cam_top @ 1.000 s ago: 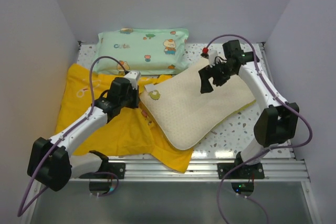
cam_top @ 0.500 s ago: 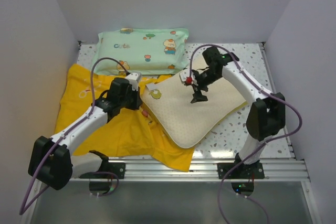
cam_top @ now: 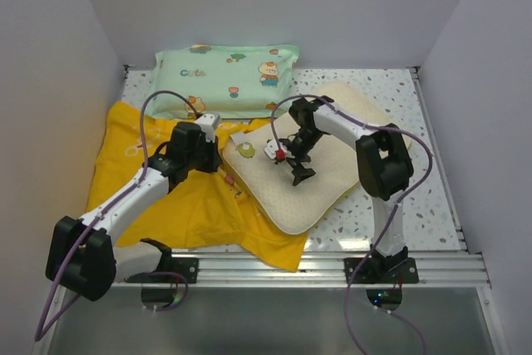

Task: Put the pillow into the pillowcase

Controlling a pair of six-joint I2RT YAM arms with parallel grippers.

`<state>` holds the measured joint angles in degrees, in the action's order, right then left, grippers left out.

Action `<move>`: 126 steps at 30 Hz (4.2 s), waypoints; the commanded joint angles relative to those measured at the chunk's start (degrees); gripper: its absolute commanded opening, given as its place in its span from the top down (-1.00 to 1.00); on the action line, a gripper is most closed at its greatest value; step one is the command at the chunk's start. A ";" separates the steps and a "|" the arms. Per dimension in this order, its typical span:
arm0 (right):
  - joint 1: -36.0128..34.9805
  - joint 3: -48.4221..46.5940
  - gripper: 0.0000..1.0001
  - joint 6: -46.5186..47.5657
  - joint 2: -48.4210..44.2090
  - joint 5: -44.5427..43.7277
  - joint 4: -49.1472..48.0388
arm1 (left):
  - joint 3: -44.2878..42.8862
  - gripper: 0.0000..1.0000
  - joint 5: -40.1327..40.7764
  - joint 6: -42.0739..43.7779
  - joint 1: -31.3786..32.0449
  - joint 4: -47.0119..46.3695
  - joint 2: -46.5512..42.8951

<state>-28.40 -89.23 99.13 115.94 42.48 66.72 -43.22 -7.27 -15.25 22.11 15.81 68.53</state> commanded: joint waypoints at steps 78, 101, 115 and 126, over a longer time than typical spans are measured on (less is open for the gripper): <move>-7.72 4.75 1.00 -108.00 -4.74 -10.24 -55.27 | -4.15 0.60 -31.68 5.57 -0.40 -9.75 -0.78; 3.96 11.87 -0.37 -87.44 -20.57 -9.34 -32.07 | -24.18 -0.45 -6.72 18.23 -1.37 -0.78 17.50; 24.79 11.27 -0.82 -85.86 -19.44 -19.17 -27.88 | -46.86 -0.10 -12.07 25.70 1.53 1.24 45.98; 25.50 11.71 -0.66 -84.02 -8.98 -12.78 -19.96 | -52.05 0.00 -12.42 25.10 5.49 0.36 58.55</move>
<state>-2.61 -77.89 14.28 105.69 25.23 41.30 -92.36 -18.46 10.04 26.44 17.19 125.05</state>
